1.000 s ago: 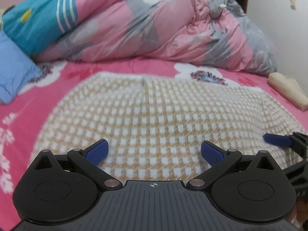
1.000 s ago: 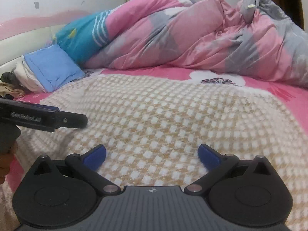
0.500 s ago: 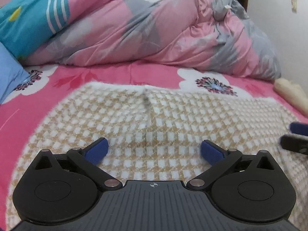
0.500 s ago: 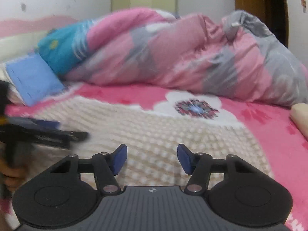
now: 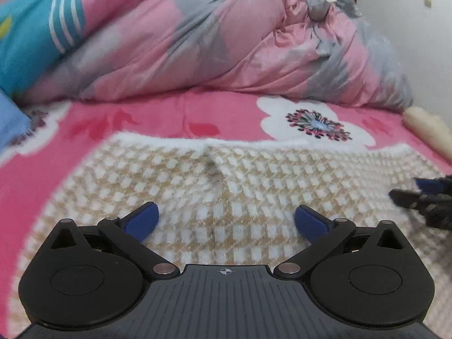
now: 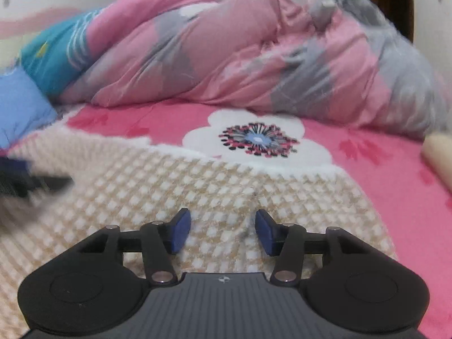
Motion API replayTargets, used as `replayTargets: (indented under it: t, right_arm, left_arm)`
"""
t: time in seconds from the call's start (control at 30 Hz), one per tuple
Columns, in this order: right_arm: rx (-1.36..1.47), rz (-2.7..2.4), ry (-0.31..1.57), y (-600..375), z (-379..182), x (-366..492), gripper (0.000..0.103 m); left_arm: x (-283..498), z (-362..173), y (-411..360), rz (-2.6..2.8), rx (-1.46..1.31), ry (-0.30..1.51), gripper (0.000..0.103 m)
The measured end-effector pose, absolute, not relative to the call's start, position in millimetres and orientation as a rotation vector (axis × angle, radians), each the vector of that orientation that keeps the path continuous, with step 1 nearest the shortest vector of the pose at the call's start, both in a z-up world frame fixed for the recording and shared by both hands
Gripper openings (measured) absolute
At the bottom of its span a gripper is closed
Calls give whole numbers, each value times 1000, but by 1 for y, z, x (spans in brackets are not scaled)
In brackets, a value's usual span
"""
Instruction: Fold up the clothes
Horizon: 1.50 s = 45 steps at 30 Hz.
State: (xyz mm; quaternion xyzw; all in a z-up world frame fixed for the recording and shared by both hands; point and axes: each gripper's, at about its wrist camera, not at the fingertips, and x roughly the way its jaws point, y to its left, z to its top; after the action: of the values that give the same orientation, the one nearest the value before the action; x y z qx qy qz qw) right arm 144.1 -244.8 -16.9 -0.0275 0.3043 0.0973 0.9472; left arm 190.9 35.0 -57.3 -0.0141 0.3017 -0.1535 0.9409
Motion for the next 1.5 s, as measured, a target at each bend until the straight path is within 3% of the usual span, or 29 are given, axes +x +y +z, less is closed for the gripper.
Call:
replayTargets:
  t: [0.07,0.17,0.27,0.47,0.6,0.83,0.97,1.27,1.5]
  right_arm:
    - [-26,193,610,-252,4,145,37]
    - [-19,116,575,-274,8,154,37]
    - [-30,62,683,-292,-36,188,37]
    - [18,20,629,-301,-3,188,34]
    - [91,-35,709,-320,-28,213,34]
    - [33,137,559,-263,22,167,34]
    - [-62,150,649,-235,-33,188,35]
    - [-60,125,619,-234,-34,185,35]
    - [-41,127,616,-235,-33,182,35]
  left_arm:
    - [189,-56,37,-318,-36,611,103]
    - [188,-56,37,-313,-31,602,103]
    - [187,-57,36,-312,-29,599,103]
    - [185,-58,36,-310,-29,588,103]
    - [184,-58,35,-307,-26,585,103]
    - [183,-59,35,-306,-28,579,103]
    - [182,-60,34,-304,-25,581,103]
    - [180,-19,12,-340,75,458,103]
    - [243,-59,27,-322,-112,700,103]
